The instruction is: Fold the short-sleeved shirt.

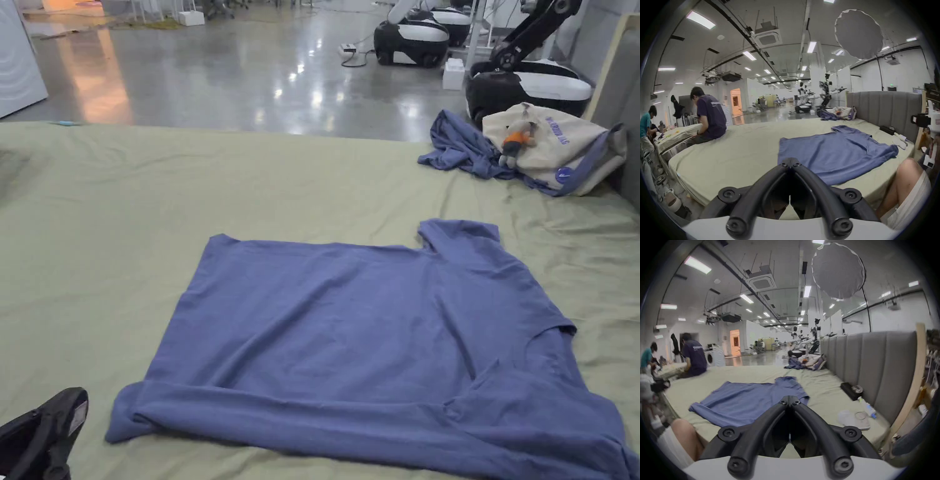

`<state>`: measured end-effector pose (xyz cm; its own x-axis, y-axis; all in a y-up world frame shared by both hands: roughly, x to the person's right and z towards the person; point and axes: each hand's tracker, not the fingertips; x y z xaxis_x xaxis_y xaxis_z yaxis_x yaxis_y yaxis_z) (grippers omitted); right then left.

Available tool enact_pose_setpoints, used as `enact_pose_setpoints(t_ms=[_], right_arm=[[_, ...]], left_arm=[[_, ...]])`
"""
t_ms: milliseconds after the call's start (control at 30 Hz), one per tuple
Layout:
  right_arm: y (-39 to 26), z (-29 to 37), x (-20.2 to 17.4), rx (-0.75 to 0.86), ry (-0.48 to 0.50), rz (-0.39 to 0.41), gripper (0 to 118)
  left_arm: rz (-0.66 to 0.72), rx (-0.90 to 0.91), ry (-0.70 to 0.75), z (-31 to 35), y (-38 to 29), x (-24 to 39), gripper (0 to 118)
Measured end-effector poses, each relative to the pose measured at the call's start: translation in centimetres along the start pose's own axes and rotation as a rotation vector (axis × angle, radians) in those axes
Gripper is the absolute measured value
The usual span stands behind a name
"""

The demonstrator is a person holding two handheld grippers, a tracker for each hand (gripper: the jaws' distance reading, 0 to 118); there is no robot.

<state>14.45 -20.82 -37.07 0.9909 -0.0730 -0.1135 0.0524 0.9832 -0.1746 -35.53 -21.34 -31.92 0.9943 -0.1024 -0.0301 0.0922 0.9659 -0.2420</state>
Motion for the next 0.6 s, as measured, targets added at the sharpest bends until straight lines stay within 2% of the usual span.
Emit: enact_pose_setpoints(t_ms=[100,133,167,200,333,400,500,600], right_arm=[[0.3,-0.7,-0.1,-0.013,-0.019,0.037,2],[0.3,-0.9,-0.1,-0.019,-0.016,0.041,2],[0.4,-1.1,0.0,-0.030,0.000,0.038,2],[0.6,-1.1,0.5,-0.041,0.016,0.027,2],[0.4,-1.2,1.3,-0.061,0.002,0.049,2],[0.2,-1.4,1.6,-0.079,0.007,0.042,2],[0.1,-1.6,1.7,-0.101,-0.006,0.039,2],[-0.7,-2.0,2.4,-0.134,-0.013,0.031,2]], left_arm=[[-0.031,-0.030,0.012,-2.2,-0.7,-1.4,1],[-0.049,-0.030,0.012,-3.0,-0.9,-1.9,19],[-0.076,-0.044,0.005,-4.1,-0.5,-2.6,84],[-0.093,-0.081,-0.018,-5.4,-0.5,-3.5,118],[0.015,-0.388,-0.224,-13.2,-2.4,-7.6,118],[0.038,-0.517,-0.203,-16.5,-4.0,-8.0,118],[-0.064,-0.499,-0.175,-15.9,-5.4,-9.1,118],[-0.045,-0.515,-0.223,-16.9,-5.4,-7.7,118]])
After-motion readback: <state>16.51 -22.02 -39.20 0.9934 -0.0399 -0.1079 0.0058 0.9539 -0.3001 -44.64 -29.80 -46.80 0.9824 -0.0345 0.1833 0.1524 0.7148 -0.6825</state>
